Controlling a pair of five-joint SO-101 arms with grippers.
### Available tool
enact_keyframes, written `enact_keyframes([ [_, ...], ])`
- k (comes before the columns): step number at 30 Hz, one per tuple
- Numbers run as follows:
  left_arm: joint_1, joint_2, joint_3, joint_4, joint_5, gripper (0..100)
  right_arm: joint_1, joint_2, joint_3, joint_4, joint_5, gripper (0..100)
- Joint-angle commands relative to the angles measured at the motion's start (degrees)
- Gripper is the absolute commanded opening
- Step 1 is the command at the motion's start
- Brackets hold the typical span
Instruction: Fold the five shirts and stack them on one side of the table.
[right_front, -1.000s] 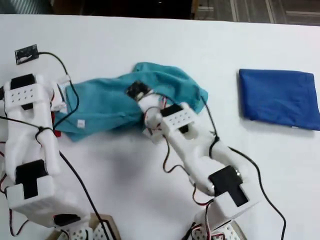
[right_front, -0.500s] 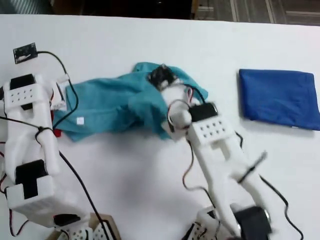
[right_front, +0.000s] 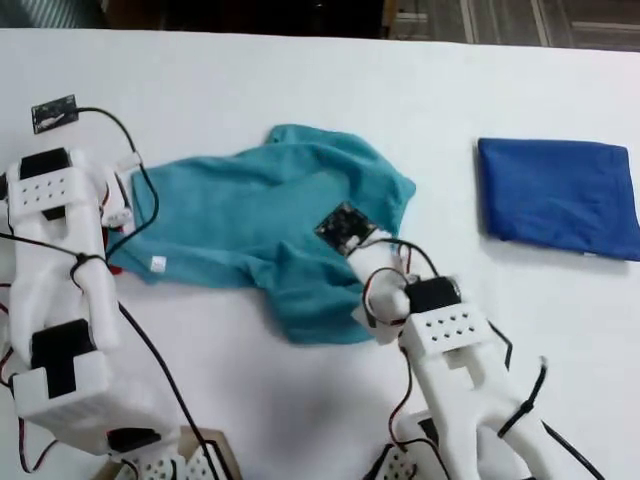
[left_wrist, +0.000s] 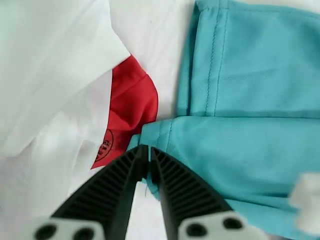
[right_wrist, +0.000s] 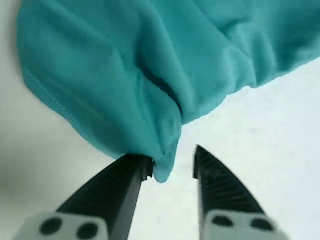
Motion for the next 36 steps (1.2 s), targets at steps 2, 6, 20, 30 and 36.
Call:
enact_keyframes([
  [2,-0.09,-3.60,-0.22,0.35,-0.18,3,-3.56,-2.15,-2.29,7.78,-3.52,19.2],
  [6,-0.09,-3.34,-0.22,0.35,-0.18,3,-10.77,-1.54,-2.20,10.77,-3.43,8.6],
  [20,-0.09,-3.34,-0.40,0.35,-0.44,3,-7.69,25.80,-8.62,-8.92,-3.60,14.7],
  [30,-0.09,-3.34,-0.57,0.18,-0.44,3,2.15,35.56,-25.58,0.31,-3.96,14.9],
  [36,-0.18,-3.34,-0.22,-2.55,-0.35,3,3.38,26.86,-26.81,9.63,-6.95,14.9],
])
